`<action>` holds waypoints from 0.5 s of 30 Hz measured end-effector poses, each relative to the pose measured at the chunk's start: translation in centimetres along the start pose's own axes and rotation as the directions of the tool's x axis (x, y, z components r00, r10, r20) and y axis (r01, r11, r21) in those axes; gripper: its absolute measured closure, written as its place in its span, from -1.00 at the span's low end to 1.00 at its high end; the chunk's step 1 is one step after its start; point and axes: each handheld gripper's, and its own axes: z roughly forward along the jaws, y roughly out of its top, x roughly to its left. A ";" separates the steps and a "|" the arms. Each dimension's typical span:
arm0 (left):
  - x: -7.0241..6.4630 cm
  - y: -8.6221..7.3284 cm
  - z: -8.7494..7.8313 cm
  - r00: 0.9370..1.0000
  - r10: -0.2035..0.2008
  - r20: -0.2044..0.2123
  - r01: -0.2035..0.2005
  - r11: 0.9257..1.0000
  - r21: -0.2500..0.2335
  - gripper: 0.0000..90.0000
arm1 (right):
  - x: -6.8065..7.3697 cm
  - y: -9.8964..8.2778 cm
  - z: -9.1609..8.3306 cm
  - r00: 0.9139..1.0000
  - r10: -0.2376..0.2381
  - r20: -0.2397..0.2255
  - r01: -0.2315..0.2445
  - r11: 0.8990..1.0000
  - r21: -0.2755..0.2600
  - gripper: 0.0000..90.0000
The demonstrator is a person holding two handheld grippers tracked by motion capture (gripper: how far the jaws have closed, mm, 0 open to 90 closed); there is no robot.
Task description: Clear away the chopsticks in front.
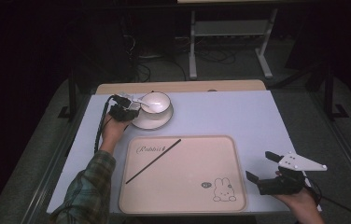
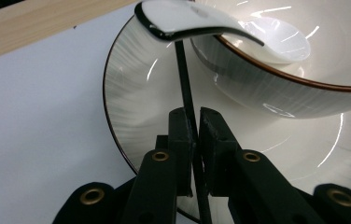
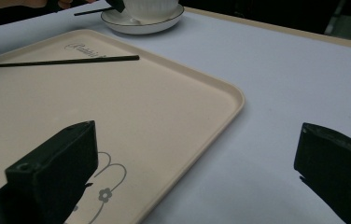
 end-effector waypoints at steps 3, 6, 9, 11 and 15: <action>0.1 -0.1 0.0 1.000 -0.013 -0.004 0.013 1.000 -0.004 0.88 | 0.0 0.0 0.0 1.000 0.002 0.000 -0.002 1.000 -0.001 -1.00; 0.1 -0.1 0.1 0.999 -0.034 -0.002 0.034 0.999 -0.012 0.89 | 0.0 0.0 0.0 1.000 0.002 0.001 -0.002 1.000 -0.002 -1.00; 0.2 0.0 -0.1 0.999 -0.038 -0.005 0.038 0.999 -0.017 0.89 | 0.0 0.0 -0.1 1.000 0.004 0.001 -0.004 1.000 -0.002 -1.00; 0.3 0.0 -0.3 0.999 -0.045 -0.008 0.044 0.999 -0.025 0.90 | 0.0 0.0 -0.1 1.000 0.002 0.002 -0.002 1.000 -0.003 -1.00; 0.6 0.1 -0.9 0.999 -0.051 -0.016 0.051 0.998 -0.028 0.90 | 0.0 0.0 -0.1 1.000 0.004 0.004 -0.004 1.000 -0.004 -1.00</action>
